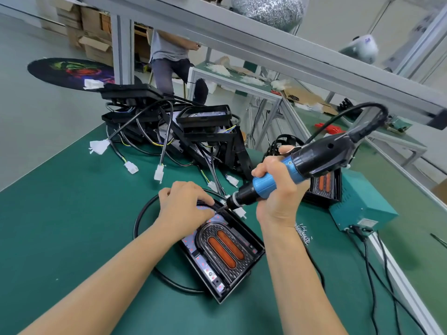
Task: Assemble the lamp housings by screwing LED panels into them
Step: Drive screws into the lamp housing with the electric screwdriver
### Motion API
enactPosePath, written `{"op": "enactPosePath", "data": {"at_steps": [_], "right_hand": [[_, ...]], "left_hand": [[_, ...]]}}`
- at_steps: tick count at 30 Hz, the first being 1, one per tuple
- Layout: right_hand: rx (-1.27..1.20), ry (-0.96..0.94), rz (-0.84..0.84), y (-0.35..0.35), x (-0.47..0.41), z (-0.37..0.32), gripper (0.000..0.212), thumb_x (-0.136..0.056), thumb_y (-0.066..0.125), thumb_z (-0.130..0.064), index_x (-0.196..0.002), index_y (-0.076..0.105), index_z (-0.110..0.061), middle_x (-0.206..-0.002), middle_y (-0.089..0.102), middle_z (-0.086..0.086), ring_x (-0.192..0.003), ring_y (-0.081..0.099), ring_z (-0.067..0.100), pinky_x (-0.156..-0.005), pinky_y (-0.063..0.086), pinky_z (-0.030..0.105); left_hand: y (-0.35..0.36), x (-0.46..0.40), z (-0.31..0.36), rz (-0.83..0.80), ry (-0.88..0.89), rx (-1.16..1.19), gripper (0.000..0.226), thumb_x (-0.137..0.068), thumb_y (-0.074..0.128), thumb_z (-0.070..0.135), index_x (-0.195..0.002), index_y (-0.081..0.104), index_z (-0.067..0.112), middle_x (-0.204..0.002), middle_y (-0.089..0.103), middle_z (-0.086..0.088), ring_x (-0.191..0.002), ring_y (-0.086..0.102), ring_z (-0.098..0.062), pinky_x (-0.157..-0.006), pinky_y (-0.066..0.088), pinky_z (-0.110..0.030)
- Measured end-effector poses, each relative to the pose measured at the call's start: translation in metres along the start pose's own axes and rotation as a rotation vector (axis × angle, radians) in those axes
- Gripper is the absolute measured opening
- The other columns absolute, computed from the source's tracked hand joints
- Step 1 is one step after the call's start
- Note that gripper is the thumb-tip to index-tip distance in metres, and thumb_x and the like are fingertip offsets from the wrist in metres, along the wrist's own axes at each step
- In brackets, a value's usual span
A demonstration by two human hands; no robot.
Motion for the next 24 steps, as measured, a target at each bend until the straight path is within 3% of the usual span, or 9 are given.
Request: {"op": "enactPosePath", "data": {"at_steps": [4,8,12,15,21,24], "right_hand": [[-0.024,0.015,-0.040,0.007,0.003,0.003,0.026,-0.070,0.055,0.004,-0.088,0.052,-0.014,-0.051,0.051,-0.003,-0.047,0.049,0.018,-0.053,0.045,0.024],[-0.002,0.017,-0.071,0.010,0.005,0.007,0.026,-0.069,0.057,0.003,-0.087,0.052,-0.015,-0.053,0.052,-0.002,-0.048,0.048,0.019,-0.056,0.045,0.026],[-0.005,0.018,-0.094,0.012,0.005,0.007,0.027,-0.069,0.057,0.004,-0.087,0.053,-0.017,-0.052,0.052,-0.001,-0.049,0.047,0.020,-0.057,0.044,0.026],[-0.019,0.037,-0.090,0.012,0.005,0.008,0.026,-0.069,0.057,0.004,-0.084,0.055,-0.017,-0.053,0.051,0.002,-0.049,0.047,0.019,-0.056,0.044,0.026],[-0.011,0.039,-0.112,0.012,0.003,0.008,0.022,-0.069,0.058,0.004,-0.082,0.052,-0.013,-0.054,0.050,0.002,-0.048,0.048,0.018,-0.054,0.045,0.024],[0.011,0.028,-0.115,0.011,0.002,0.007,0.023,-0.069,0.057,0.004,-0.084,0.052,-0.013,-0.053,0.051,0.000,-0.048,0.048,0.018,-0.055,0.045,0.025]], "left_hand": [[-0.002,0.000,-0.003,-0.012,-0.025,0.022,0.006,-0.080,0.072,0.031,-0.085,0.074,0.032,-0.106,0.056,0.015,-0.113,0.048,-0.011,-0.095,0.019,-0.032],[0.002,0.005,-0.006,-0.064,-0.022,0.038,0.012,-0.084,0.068,0.032,-0.095,0.072,0.029,-0.119,0.052,0.014,-0.110,0.047,-0.009,-0.094,0.014,-0.026],[0.004,0.008,-0.007,-0.098,-0.022,0.083,0.014,-0.086,0.067,0.033,-0.098,0.069,0.027,-0.122,0.050,0.014,-0.091,0.049,-0.009,-0.099,0.016,-0.023],[0.006,0.009,-0.007,-0.122,-0.031,0.089,0.014,-0.086,0.067,0.032,-0.099,0.070,0.026,-0.123,0.051,0.012,-0.088,0.046,-0.010,-0.107,0.026,-0.034],[0.008,0.009,-0.007,-0.125,-0.033,0.134,0.015,-0.087,0.066,0.028,-0.099,0.071,0.021,-0.120,0.052,0.010,-0.087,0.045,-0.012,-0.102,0.034,-0.036],[0.009,0.010,-0.006,-0.118,-0.017,0.155,0.017,-0.087,0.066,0.024,-0.101,0.071,0.016,-0.121,0.051,0.007,-0.085,0.043,-0.014,-0.093,0.039,-0.031]]}}
Point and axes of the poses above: each hand's wrist, its own x-axis away from the middle knuckle, its own y-axis out of the palm, z = x × y, the point moved 5 cm from there along -x, towards the middle knuckle
